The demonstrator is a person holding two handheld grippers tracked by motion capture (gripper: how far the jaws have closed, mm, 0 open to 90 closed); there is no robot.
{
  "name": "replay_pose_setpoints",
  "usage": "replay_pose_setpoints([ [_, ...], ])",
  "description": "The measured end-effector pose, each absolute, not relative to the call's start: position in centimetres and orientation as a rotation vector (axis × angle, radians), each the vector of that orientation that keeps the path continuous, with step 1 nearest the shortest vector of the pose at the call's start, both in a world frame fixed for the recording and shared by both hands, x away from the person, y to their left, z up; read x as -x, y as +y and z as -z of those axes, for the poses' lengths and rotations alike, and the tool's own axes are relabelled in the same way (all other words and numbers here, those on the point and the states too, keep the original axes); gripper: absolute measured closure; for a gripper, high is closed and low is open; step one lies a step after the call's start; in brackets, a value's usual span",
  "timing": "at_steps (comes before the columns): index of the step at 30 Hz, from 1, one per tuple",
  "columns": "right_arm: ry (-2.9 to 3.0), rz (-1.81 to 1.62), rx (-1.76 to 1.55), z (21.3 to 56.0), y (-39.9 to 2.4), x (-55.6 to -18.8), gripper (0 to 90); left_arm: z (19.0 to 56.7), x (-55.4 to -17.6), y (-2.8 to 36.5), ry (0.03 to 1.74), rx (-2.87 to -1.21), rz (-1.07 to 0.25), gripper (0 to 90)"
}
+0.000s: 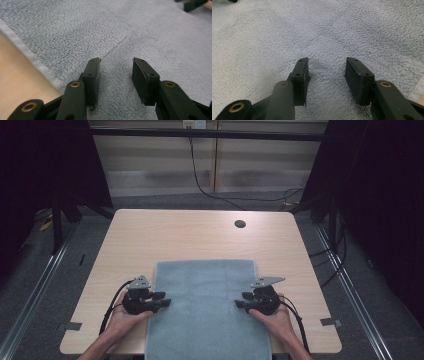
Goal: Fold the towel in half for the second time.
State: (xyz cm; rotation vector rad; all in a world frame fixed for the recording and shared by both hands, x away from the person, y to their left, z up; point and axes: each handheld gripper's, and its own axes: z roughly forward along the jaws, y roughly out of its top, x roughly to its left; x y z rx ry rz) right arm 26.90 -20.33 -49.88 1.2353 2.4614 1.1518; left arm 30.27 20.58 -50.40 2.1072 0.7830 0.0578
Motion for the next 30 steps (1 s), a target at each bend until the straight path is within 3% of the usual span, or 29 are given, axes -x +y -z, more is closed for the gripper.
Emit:
replay_pose_setpoints([
  [5, 2.489, -1.14, -1.245, 49.7, -19.9, -26.0, 53.8, 50.4, -29.3, 21.3, 0.772, -2.102, -0.032, 57.7],
  [12, 2.511, -1.178, -1.259, 49.0, -20.0, -25.4, 51.8, 49.8, -29.4, 21.6, 0.769, -2.109, 0.019, 49.5],
  [22, 2.25, -1.267, -1.335, 47.6, -23.9, -33.8, 46.2, 47.4, -32.8, 20.9, 0.786, -2.014, -0.052, 48.0],
  [30, 2.265, -1.207, -1.393, 48.8, -24.6, -37.3, 41.9, 48.0, -36.5, 21.9, 0.875, -1.971, -0.076, 41.5],
])
